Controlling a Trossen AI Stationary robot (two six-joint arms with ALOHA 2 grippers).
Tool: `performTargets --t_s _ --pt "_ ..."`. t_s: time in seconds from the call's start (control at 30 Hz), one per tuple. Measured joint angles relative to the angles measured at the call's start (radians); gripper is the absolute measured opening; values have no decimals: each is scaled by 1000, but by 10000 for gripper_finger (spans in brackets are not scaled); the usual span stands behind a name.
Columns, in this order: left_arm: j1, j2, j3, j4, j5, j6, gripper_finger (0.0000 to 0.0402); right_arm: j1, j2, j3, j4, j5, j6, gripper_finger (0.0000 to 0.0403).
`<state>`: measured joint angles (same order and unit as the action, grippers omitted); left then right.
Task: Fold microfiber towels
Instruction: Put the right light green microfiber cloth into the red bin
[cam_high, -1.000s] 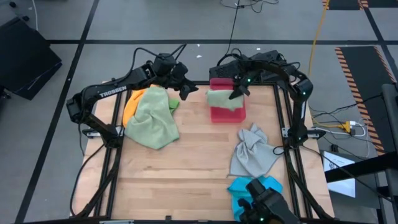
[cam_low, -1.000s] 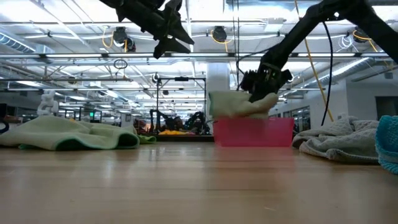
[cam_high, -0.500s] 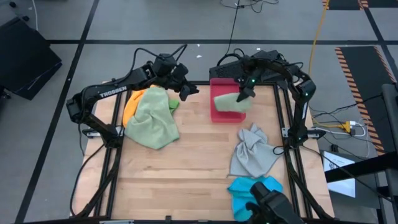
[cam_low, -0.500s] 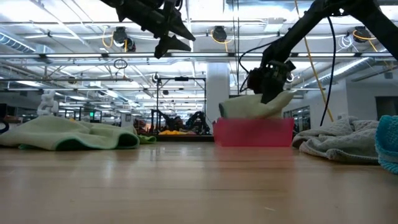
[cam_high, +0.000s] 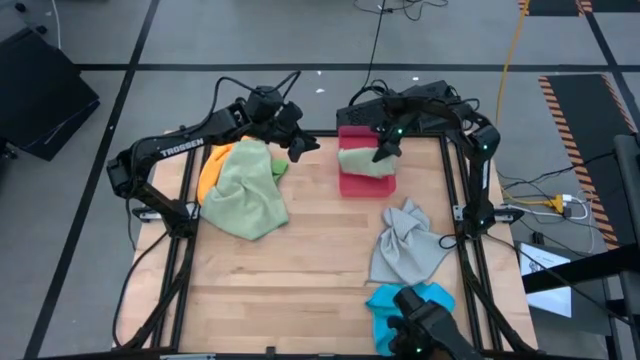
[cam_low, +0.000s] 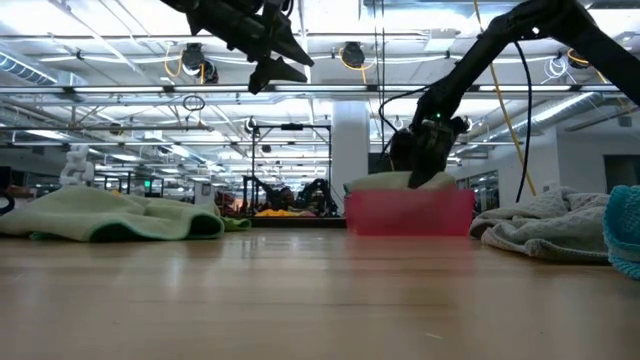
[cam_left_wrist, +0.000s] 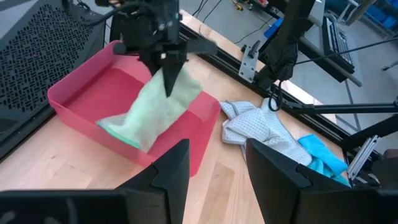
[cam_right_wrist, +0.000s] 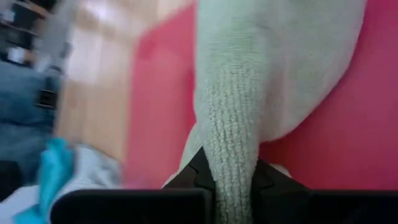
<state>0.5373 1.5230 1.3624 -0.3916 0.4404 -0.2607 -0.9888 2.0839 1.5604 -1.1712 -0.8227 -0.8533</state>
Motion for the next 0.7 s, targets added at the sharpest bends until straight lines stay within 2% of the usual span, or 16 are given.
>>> performTargets --t_s 0.1,0.3,0.43,0.7 --pt "0 0 0 0 0 -1 157 10 6 0 56 95 53 25" --pt "0 0 0 0 -1 -8 157 19 6 0 129 177 117 84" --pt "6 0 0 0 -3 -9 157 36 2 0 165 284 157 124" --pt "7 0 0 0 -3 -10 157 49 -18 0 223 309 206 188"
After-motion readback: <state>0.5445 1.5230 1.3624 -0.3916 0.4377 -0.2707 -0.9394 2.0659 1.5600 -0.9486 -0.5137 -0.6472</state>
